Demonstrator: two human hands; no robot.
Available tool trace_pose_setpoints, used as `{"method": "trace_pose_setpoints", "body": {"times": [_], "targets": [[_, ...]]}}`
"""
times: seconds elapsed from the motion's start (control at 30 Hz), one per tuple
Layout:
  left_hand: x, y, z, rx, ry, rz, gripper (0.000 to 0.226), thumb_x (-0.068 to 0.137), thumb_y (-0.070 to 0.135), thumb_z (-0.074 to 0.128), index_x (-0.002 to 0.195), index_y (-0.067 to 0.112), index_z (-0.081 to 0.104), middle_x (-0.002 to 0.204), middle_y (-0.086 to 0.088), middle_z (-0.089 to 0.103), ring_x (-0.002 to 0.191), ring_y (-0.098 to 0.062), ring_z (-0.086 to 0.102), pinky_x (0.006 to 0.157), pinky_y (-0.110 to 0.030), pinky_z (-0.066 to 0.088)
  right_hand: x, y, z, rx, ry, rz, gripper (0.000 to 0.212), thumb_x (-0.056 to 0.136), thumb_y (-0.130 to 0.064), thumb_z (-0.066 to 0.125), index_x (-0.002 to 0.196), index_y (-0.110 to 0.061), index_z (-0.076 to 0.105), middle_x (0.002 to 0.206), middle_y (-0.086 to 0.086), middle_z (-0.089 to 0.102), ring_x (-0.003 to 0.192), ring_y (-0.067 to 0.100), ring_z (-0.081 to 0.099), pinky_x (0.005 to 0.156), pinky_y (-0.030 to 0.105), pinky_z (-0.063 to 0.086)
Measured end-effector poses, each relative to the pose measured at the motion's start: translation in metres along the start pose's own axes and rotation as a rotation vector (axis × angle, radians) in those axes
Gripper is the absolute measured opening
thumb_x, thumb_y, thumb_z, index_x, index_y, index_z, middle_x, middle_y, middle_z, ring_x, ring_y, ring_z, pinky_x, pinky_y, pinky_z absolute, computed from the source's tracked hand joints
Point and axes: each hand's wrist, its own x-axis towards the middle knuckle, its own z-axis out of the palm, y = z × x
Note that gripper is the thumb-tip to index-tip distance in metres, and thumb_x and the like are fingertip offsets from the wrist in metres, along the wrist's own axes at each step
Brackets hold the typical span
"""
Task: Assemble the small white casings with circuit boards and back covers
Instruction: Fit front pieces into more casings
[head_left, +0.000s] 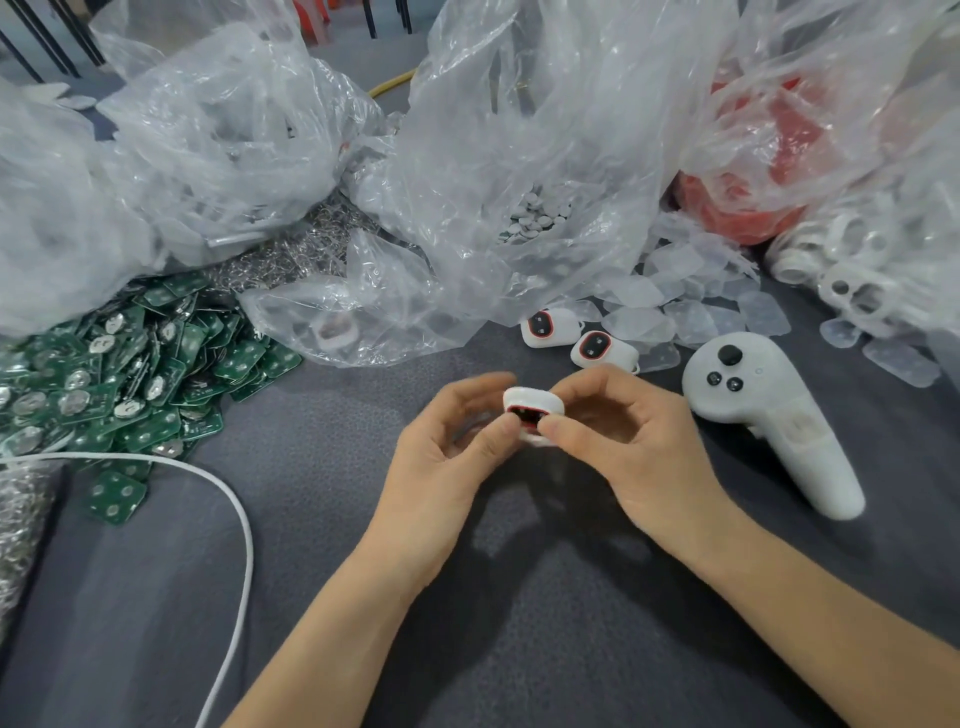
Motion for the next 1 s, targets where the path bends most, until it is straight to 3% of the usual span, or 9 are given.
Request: {"method": "trace_pose_setpoints", "body": {"times": [0.1, 0.2, 0.33, 0.5, 0.67, 0.8, 1.0], "targets": [[0.001, 0.002, 0.004, -0.149, 0.028, -0.06, 0.054, 0.079, 0.029, 0.067, 0.127, 0.008, 0.054, 0.117, -0.007, 0.069, 0.113, -0.025, 0.064, 0.096, -0.034, 0.051, -0.001, 0.0, -0.001, -0.567, 0.145, -0.463, 0.01, 0.077, -0.004, 0.074, 0.083, -0.008, 0.067, 0.085, 0.003, 0.064, 0.081, 0.013, 0.061, 0.077, 0.019, 0.048], [0.0, 0.006, 0.005, -0.274, -0.05, -0.158, 0.055, 0.081, 0.031, 0.056, 0.131, 0.008, 0.051, 0.118, -0.012, 0.068, 0.106, -0.024, 0.067, 0.086, -0.031, 0.056, -0.001, 0.003, 0.003, -0.802, 0.103, -0.615, 0.006, 0.078, -0.002, 0.074, 0.082, -0.002, 0.069, 0.087, 0.009, 0.063, 0.08, 0.024, 0.061, 0.074, 0.036, 0.049], [-0.001, 0.0, 0.003, -0.217, -0.055, -0.142, 0.045, 0.081, 0.012, 0.056, 0.126, 0.015, 0.055, 0.113, -0.006, 0.071, 0.101, -0.018, 0.068, 0.078, -0.023, 0.055, -0.004, 0.006, 0.009, -0.722, -0.033, -0.469, 0.01, 0.078, -0.012, 0.073, 0.084, -0.005, 0.071, 0.096, 0.006, 0.06, 0.089, 0.022, 0.056, 0.082, 0.027, 0.046], [-0.003, -0.002, 0.01, -0.109, -0.064, -0.066, 0.041, 0.088, 0.003, 0.052, 0.128, 0.013, 0.052, 0.118, -0.003, 0.069, 0.112, -0.018, 0.064, 0.085, -0.025, 0.054, -0.002, 0.005, 0.0, -0.54, 0.114, -0.216, 0.017, 0.078, -0.007, 0.075, 0.093, -0.015, 0.071, 0.11, 0.001, 0.055, 0.101, 0.011, 0.056, 0.089, 0.014, 0.042], [-0.005, 0.001, 0.012, -0.03, 0.007, -0.021, 0.035, 0.092, -0.006, 0.051, 0.121, 0.011, 0.06, 0.123, -0.019, 0.06, 0.103, -0.019, 0.068, 0.083, -0.022, 0.054, 0.002, -0.001, -0.001, -0.063, 0.063, 0.113, 0.039, 0.079, -0.003, 0.072, 0.106, -0.024, 0.053, 0.087, 0.006, 0.068, 0.08, 0.01, 0.068, 0.072, 0.017, 0.051], [-0.006, 0.002, 0.013, 0.022, -0.015, -0.001, 0.029, 0.092, -0.001, 0.054, 0.115, 0.015, 0.064, 0.105, -0.001, 0.073, 0.094, -0.014, 0.07, 0.076, -0.022, 0.055, 0.003, -0.003, -0.002, -0.041, 0.003, 0.141, 0.042, 0.079, 0.0, 0.071, 0.111, -0.024, 0.055, 0.081, 0.005, 0.069, 0.071, 0.01, 0.067, 0.068, 0.015, 0.051], [-0.007, 0.002, 0.013, 0.096, 0.017, 0.042, 0.027, 0.089, 0.004, 0.061, 0.111, 0.018, 0.068, 0.105, -0.003, 0.073, 0.095, -0.019, 0.07, 0.075, -0.023, 0.055, 0.003, -0.005, -0.003, -0.001, -0.038, 0.135, 0.021, 0.082, -0.001, 0.069, 0.098, -0.014, 0.066, 0.085, 0.008, 0.072, 0.074, 0.018, 0.068, 0.063, 0.022, 0.054]]}}
